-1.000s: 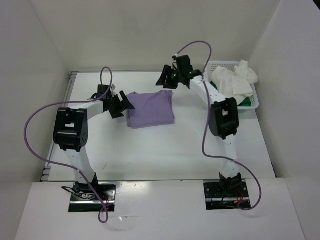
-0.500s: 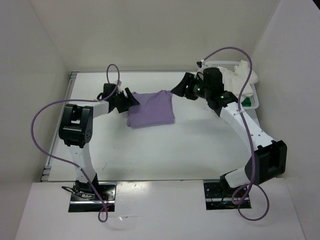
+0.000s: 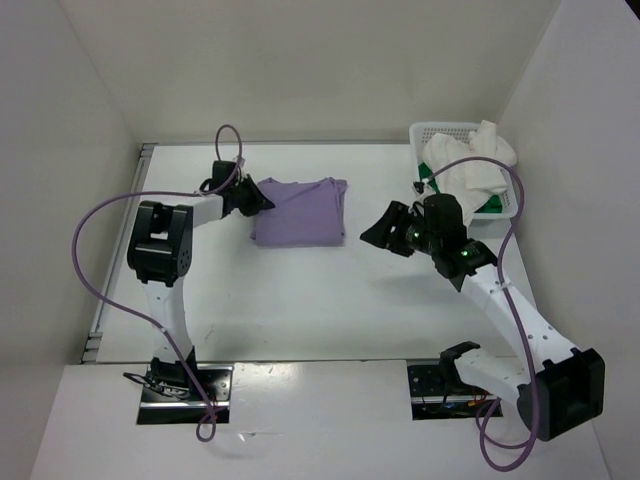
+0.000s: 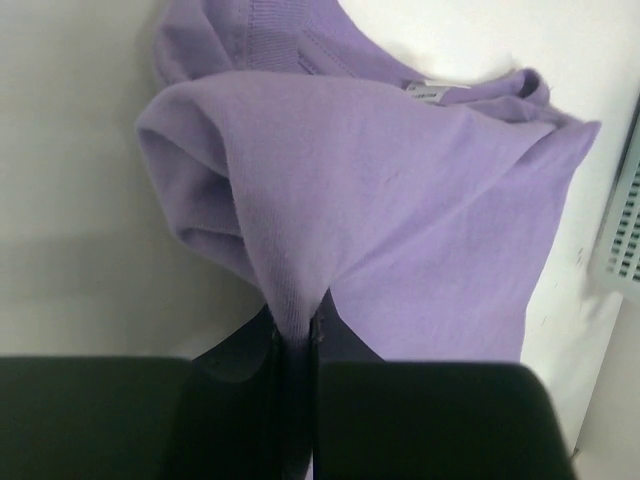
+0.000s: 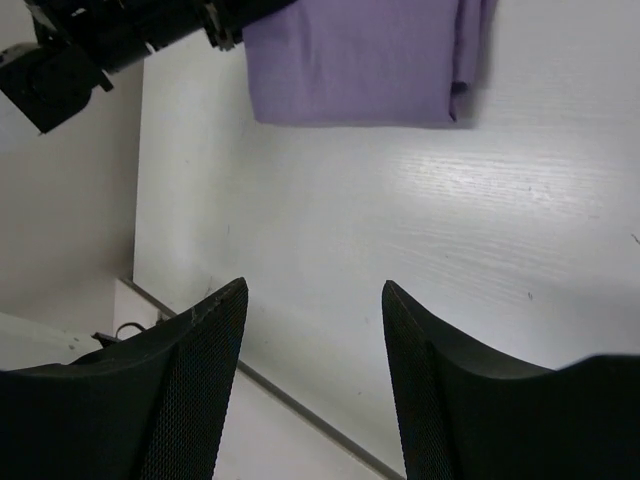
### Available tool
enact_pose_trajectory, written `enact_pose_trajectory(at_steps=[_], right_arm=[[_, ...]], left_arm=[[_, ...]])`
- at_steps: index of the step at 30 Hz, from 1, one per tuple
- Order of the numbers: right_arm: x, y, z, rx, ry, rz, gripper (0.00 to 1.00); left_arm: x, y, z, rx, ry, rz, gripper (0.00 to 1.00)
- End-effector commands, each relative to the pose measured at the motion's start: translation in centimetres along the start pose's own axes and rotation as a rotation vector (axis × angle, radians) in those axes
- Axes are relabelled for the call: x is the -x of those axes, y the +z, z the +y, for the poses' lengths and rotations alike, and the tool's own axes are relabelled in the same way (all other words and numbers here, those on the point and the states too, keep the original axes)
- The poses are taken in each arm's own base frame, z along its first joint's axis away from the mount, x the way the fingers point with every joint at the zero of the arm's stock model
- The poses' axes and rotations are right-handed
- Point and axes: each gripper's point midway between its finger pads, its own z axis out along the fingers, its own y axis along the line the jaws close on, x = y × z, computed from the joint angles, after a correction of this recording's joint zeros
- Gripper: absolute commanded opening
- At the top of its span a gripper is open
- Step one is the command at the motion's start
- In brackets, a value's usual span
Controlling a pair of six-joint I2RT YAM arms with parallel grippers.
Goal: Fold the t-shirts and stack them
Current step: Place the square-folded T-shirt at the corner of the board, then pick up the crumpled T-shirt from the bin.
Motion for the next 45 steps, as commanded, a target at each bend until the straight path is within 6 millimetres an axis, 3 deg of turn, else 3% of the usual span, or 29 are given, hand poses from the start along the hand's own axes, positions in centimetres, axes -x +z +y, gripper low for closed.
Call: enact_pose_trajectory(at_steps=[1,3,4,7,8,12,15,18,22,24,25,26,27,29,31,32,36,39,41,42,45], right_arm=[[-0.5,-0.7,-0.3,0.003,0.025,-0.018,0.62],[-0.9,-0.8,-0.6,-0.005,0.028,-0.009,0.62],[-1.3,-0.8,-0.8,-0.002,0.031,0.004,0.62],[-1.9,-0.7,-0.8,0.009,0.035,0.027,0.62],[-2.4,-0.7,-0.9,0.012,0.038,0.041,0.62],[-2.6,-0.6,-1.0,0.014,0.017,0.054,0.62],[-3.1,-0.2,-1.2,0.017,0.017,0.085,0.62],[-3.3,0.3,-1.4,0.016,0.005,0.106,0.62],[-3.4,0.8,-1.3,0.025,0.01,0.127,0.62],[-3.6,1.0,-1.4,0.028,0.006,0.141,0.62],[-3.7,1.1,-1.5,0.023,0.009,0.148,0.62],[-3.8,1.1,-1.4,0.03,0.009,0.154,0.62],[-3.7,1.3,-1.4,0.028,0.011,0.156,0.62],[-3.5,1.3,-1.3,0.034,-0.004,0.149,0.66],[-3.3,1.5,-1.2,0.035,-0.013,0.149,0.67],[-3.3,1.5,-1.2,0.035,-0.013,0.149,0.67],[-2.9,1.5,-0.9,0.046,-0.03,0.135,0.72],[-2.8,1.7,-1.5,0.026,-0.051,0.13,0.73],[-2.8,1.7,-1.7,0.013,-0.048,0.13,0.74],[-2.8,1.7,-1.7,0.013,-0.048,0.13,0.74],[-2.7,1.8,-1.6,0.018,-0.052,0.122,0.76]], left_arm=[[6.2,-2.3,2.6,0.066,-0.015,-0.131,0.0],[8.2,-3.5,4.3,0.087,-0.039,-0.156,0.0],[10.1,-4.8,6.4,0.112,-0.065,-0.193,0.0],[13.1,-6.7,10.0,0.165,-0.114,-0.247,0.0],[14.9,-8.4,12.3,0.192,-0.152,-0.286,0.0],[19.3,-12.5,17.1,0.276,-0.213,-0.389,0.0],[21.2,-15.2,21.1,0.333,-0.276,-0.452,0.0],[23.6,-18.4,23.4,0.345,-0.339,-0.539,0.0],[24.8,-20.3,25.6,0.369,-0.41,-0.601,0.02],[24.5,-20.6,26.2,0.371,-0.458,-0.627,0.08],[24.3,-20.7,26.1,0.363,-0.47,-0.635,0.16],[24.2,-20.5,26.2,0.356,-0.477,-0.645,0.28],[24.1,-20.8,25.9,0.349,-0.483,-0.653,0.54],[23.0,-20.6,26.2,0.357,-0.493,-0.639,0.82],[22.9,-21.5,25.5,0.368,-0.463,-0.65,0.96],[21.1,-21.1,26.0,0.384,-0.483,-0.62,1.0],[18.7,-22.8,24.9,0.413,-0.491,-0.627,1.0],[18.4,-24.9,23.5,0.423,-0.467,-0.668,1.0],[16.9,-25.5,23.2,0.443,-0.467,-0.656,1.0],[17.4,-27.0,22.1,0.446,-0.451,-0.697,1.0],[16.4,-29.0,21.2,0.483,-0.427,-0.721,1.0]])
